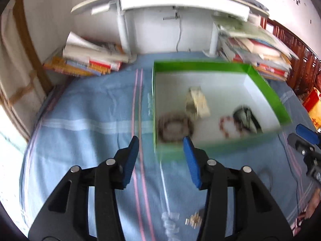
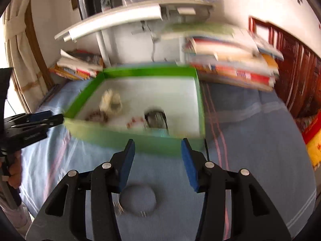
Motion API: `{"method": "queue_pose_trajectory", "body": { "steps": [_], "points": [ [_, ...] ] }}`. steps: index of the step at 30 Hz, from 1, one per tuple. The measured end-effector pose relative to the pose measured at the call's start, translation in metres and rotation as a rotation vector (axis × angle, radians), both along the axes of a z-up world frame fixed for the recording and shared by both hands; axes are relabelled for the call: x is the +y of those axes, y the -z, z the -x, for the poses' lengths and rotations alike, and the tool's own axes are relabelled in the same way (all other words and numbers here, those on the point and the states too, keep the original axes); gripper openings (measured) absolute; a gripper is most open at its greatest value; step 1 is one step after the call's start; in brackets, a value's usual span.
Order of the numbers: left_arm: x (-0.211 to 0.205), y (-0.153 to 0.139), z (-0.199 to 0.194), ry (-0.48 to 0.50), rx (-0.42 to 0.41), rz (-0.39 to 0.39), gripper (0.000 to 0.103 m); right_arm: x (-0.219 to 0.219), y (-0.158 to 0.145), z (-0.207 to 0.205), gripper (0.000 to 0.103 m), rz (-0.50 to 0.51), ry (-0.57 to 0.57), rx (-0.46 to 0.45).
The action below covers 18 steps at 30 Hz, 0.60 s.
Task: Organize jewelry
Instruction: 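Open both grippers to drop the pendant and bracelet into the box, then move the left gripper to the gold charm while the right moves to the silver bangle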
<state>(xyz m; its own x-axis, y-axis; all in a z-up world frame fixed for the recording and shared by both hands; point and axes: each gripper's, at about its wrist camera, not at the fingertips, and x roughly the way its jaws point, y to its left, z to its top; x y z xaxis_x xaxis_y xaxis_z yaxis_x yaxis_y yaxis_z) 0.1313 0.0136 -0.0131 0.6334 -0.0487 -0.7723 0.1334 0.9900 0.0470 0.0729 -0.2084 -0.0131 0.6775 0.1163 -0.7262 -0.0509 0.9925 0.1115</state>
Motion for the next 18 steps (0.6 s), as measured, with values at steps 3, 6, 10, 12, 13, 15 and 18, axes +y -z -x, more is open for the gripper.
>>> {"method": "queue_pose_trajectory", "body": {
  "steps": [3,6,10,12,13,15,18],
  "points": [
    [0.009,0.018,0.022,0.005,0.075,0.017,0.049,-0.007,0.025,0.008,0.047,0.002,0.018,0.071],
    [0.004,0.036,0.048,0.065,0.151,0.019,0.054,-0.014,0.045,0.012,0.047,-0.025,0.047,0.127],
    [-0.009,0.047,0.070,0.142,0.178,0.012,0.057,-0.013,0.052,0.014,0.047,-0.048,0.057,0.142],
    [-0.016,0.053,0.074,0.164,0.193,-0.001,0.057,-0.010,0.053,0.015,0.047,-0.048,0.048,0.141],
    [-0.019,0.056,0.075,0.171,0.198,-0.010,0.057,-0.007,0.053,0.015,0.048,-0.047,0.042,0.142],
    [-0.022,0.060,0.074,0.172,0.205,-0.026,0.056,-0.005,0.054,0.015,0.048,-0.045,0.033,0.145],
    [-0.020,0.065,0.070,0.151,0.215,-0.042,0.047,-0.002,0.056,0.015,0.048,-0.039,0.020,0.153]
  ]
}}
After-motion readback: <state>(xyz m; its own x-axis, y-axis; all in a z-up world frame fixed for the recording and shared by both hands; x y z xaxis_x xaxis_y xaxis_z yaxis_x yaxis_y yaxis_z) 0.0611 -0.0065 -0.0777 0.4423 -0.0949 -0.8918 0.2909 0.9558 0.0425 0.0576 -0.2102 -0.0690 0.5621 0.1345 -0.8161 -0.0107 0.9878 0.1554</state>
